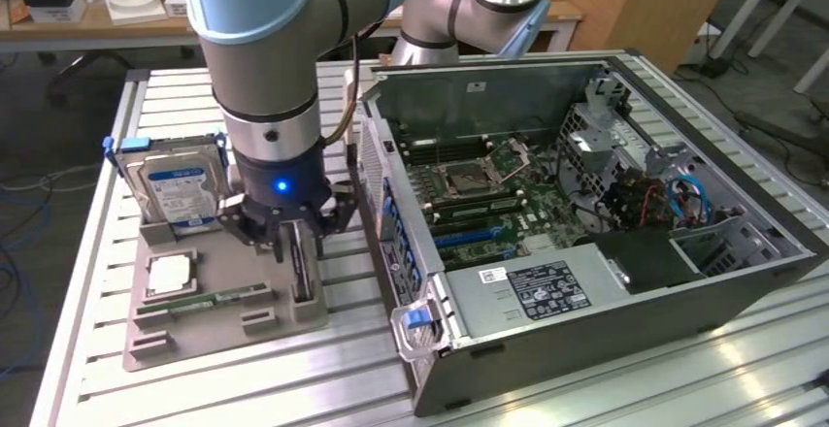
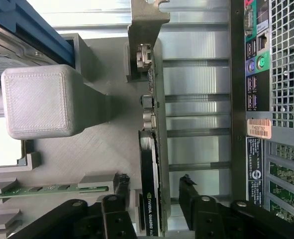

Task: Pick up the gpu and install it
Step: 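Pick up the gpu and move the gpu toward the slot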

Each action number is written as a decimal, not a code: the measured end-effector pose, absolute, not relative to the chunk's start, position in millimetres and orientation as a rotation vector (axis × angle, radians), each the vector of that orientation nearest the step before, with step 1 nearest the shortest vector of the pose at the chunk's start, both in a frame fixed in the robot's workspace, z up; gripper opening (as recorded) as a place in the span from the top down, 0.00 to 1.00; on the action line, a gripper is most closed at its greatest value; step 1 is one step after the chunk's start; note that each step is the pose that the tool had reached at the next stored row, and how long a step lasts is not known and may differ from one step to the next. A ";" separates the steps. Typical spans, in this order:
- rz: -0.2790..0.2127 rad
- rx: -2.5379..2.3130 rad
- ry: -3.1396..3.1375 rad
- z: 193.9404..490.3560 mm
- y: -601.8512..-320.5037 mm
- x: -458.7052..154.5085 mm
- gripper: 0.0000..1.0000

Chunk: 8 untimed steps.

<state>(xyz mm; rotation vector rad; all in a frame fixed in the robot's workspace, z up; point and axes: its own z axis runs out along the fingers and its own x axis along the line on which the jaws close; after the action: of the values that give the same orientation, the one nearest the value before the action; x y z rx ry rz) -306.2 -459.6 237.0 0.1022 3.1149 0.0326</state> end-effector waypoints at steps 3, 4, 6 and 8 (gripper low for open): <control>0.033 0.102 3.115 236.9 -459.6 -306.2 0.61; 0.033 0.102 3.115 236.9 -459.6 -306.2 0.61; 0.032 0.102 3.115 236.9 -459.6 -306.2 0.73; 0.032 0.102 3.115 236.7 -459.6 -306.2 0.73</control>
<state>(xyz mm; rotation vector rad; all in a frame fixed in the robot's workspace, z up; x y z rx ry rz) -306.2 -459.6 236.7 0.1022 3.1150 0.0324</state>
